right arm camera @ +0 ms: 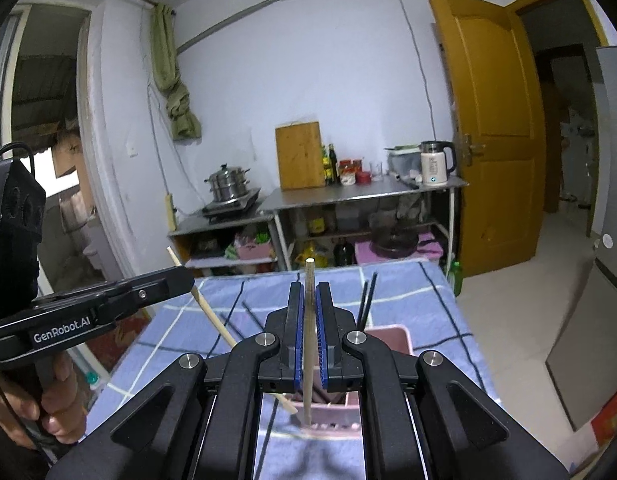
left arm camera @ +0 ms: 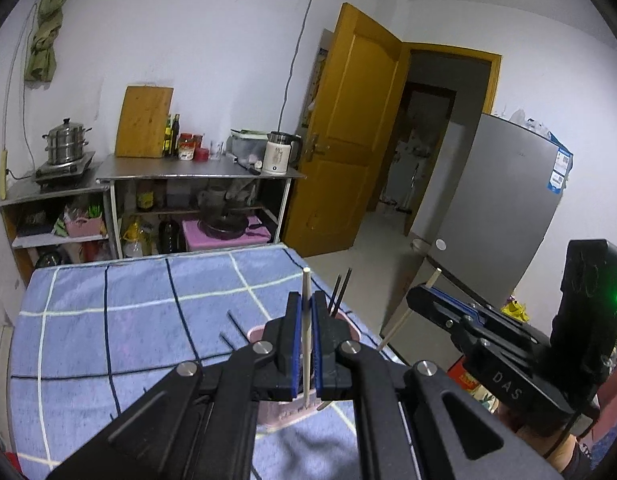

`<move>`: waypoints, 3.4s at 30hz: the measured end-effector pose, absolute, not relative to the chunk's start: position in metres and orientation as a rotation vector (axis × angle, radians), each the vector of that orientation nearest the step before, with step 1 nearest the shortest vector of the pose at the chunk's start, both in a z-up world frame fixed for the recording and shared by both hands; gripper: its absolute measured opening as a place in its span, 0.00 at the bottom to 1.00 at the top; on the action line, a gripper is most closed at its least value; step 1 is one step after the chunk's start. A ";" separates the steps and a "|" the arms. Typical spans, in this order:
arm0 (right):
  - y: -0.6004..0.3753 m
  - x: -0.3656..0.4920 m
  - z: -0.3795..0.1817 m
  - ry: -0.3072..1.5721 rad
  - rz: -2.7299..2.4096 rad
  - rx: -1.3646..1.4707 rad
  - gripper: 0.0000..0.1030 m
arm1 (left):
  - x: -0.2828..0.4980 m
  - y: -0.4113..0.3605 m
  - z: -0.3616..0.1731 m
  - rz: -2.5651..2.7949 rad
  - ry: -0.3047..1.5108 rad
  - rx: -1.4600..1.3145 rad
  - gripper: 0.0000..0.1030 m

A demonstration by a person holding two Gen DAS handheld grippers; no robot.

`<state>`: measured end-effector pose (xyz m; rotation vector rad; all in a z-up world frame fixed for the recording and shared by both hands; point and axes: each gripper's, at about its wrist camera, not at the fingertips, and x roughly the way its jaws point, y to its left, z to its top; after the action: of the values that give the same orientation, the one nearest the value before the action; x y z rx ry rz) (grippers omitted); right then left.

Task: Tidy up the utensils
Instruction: 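Lower both wooden chopsticks into the basket and open both tools, then move both tools back over the last two chopsticks on the cloth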

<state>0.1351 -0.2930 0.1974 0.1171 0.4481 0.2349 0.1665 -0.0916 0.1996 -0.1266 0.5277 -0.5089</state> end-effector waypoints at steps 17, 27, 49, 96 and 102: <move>-0.300 0.177 0.160 0.492 0.213 0.139 0.06 | 0.215 -0.102 0.160 -0.493 0.599 -0.139 0.05; -0.301 0.192 0.117 0.591 0.210 0.136 0.06 | 0.224 -0.108 0.129 -0.493 0.645 -0.118 0.05; -0.297 0.173 0.131 0.567 0.195 0.114 0.12 | 0.204 -0.085 0.141 -0.444 0.592 -0.113 0.15; -0.184 0.086 0.060 0.687 0.429 0.009 0.14 | 0.084 0.018 0.043 -0.182 0.667 -0.157 0.23; -0.170 0.095 0.046 0.724 0.450 -0.010 0.14 | 0.093 0.034 0.023 -0.155 0.713 -0.199 0.23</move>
<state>0.0946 -0.1704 0.0460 -0.0103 0.7237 0.4496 0.0930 0.0338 0.0233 -0.1993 0.7129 -0.1549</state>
